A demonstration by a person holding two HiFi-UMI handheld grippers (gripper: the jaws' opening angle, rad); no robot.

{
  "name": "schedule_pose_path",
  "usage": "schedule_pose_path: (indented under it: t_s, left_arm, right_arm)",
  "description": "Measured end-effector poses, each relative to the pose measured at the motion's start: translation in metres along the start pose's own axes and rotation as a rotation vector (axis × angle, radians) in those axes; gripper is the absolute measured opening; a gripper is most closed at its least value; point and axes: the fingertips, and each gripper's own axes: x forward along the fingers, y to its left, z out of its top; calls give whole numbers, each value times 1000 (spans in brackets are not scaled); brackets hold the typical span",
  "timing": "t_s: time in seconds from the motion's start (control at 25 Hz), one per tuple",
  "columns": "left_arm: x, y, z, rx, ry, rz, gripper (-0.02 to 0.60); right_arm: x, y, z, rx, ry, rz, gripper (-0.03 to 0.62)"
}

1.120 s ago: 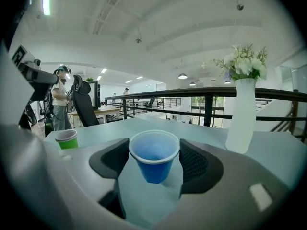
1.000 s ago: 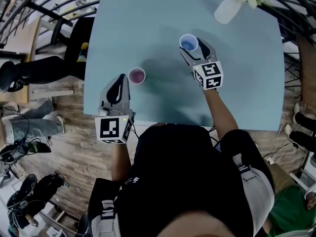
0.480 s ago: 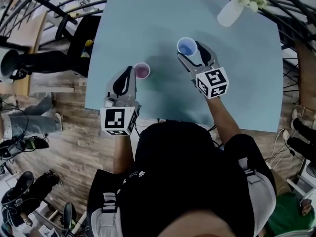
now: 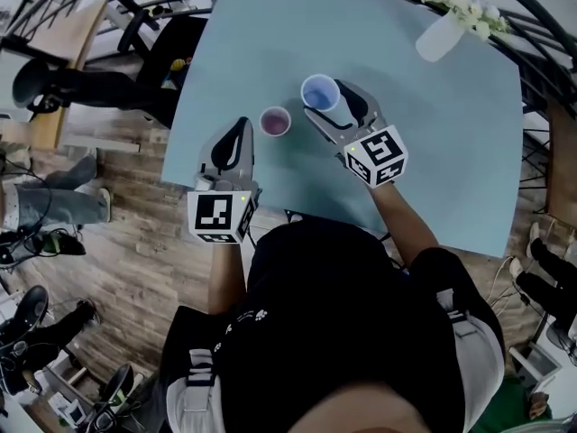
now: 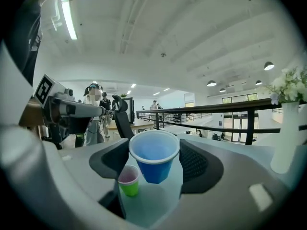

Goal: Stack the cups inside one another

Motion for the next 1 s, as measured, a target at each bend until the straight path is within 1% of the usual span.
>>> schedule_pose_path:
  t_s: [0.2,0.4,0.72,0.8,1.0]
  left_arm:
    - [-18,15,1,-2,-1,46,-9]
    - [-35,30,-3,-8,1,101,-9]
    - [-54,50,-15,-28,20,161,-9]
    - [-58,52,-18,-33,29,169,-9]
    - [-65,57,-16,-31,19,186,-9]
  right_arm:
    - [23,33,3,-11,3,88,327]
    - [39,53,-10,-7,30,147,327]
    - [60,75,-39,-11,98,203,327]
    - [64,78,-47,-15,119,211,327]
    - [70,83,-64,-30,166,214,328]
